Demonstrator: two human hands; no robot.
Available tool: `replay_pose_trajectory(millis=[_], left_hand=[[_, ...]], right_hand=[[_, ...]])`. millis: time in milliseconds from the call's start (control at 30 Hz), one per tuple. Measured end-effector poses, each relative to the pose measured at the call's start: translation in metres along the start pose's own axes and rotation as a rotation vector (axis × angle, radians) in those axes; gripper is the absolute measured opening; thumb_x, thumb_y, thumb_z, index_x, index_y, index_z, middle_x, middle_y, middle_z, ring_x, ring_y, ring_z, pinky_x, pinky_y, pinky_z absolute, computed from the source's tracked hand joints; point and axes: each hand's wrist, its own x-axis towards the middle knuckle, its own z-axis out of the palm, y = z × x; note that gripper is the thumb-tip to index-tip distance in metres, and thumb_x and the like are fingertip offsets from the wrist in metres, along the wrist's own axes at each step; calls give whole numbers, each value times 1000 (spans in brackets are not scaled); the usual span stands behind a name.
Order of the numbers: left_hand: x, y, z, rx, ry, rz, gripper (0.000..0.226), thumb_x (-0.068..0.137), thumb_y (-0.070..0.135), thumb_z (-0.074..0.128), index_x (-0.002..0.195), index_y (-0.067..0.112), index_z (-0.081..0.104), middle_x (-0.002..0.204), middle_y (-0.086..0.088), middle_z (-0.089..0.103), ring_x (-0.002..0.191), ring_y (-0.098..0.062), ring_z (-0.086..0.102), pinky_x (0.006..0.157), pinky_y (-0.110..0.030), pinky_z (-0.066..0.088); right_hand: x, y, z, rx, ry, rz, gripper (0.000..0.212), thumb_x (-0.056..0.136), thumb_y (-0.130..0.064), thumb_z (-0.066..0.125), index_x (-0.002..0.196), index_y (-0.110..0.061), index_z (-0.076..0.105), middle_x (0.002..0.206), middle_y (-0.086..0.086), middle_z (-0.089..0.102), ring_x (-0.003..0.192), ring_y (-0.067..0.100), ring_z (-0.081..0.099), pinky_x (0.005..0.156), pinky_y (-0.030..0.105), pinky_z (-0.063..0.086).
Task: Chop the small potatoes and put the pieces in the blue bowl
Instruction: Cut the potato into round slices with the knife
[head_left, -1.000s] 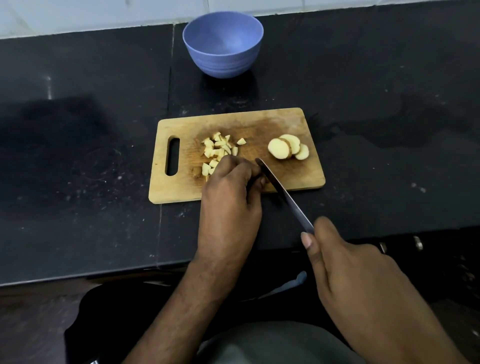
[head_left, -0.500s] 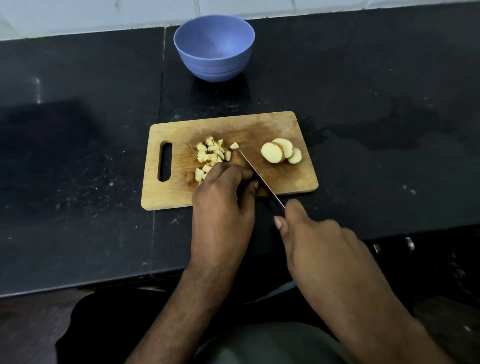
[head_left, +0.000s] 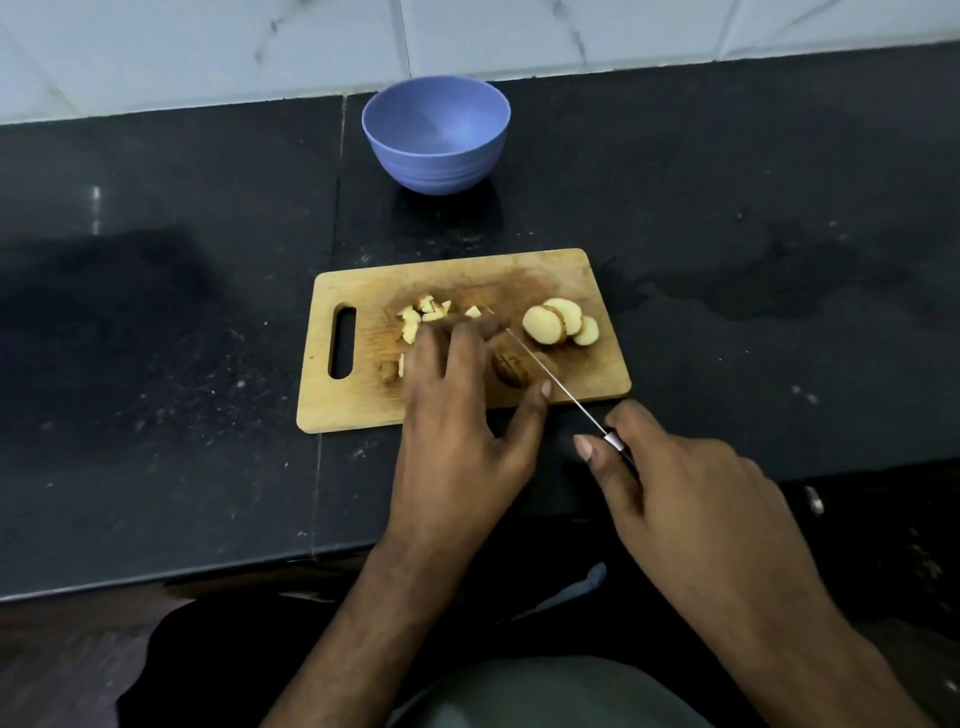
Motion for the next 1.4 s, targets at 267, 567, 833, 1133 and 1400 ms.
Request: replay_pose_trajectory(millis=[267, 567, 833, 1133, 1400], left_hand=[[8, 11, 3, 258, -161, 141, 31, 78, 27, 61, 108, 34, 64, 153, 3, 28, 137, -22, 24, 96, -41, 25], [19, 1, 5, 283, -146, 49, 48, 81, 31, 48, 126, 43, 60, 151, 6, 28, 136, -18, 25, 96, -39, 22], [14, 1, -3, 109, -19, 20, 57, 79, 29, 50, 136, 31, 53, 137, 6, 40, 126, -13, 38, 96, -36, 27], [3, -8, -4, 220, -52, -28, 57, 91, 38, 67, 140, 29, 39, 123, 17, 56, 119, -7, 47, 95, -33, 25], [3, -11, -6, 259, 27, -67, 37, 89, 28, 70, 119, 31, 49, 103, 22, 55, 101, -7, 48, 85, -30, 21]], right_hand=[[4, 1, 3, -59, -7, 16, 31, 97, -59, 22, 108, -36, 40, 74, -10, 54, 59, 7, 48, 47, 22, 25], [-8, 2, -1, -1, -8, 22, 35, 94, -63, 20, 101, -37, 41, 69, -12, 53, 55, 5, 48, 45, 15, 23], [-12, 8, -7, 78, 19, 20, 35, 91, -66, 23, 96, -38, 42, 60, -14, 52, 50, 2, 48, 45, 14, 28], [-6, 7, -6, 176, -62, -2, 29, 94, -55, 24, 81, -34, 40, 48, -9, 46, 41, 5, 50, 38, 16, 28], [-18, -7, -2, 217, -184, 5, 30, 94, -56, 16, 78, -37, 32, 55, -9, 51, 47, 4, 55, 43, 18, 38]])
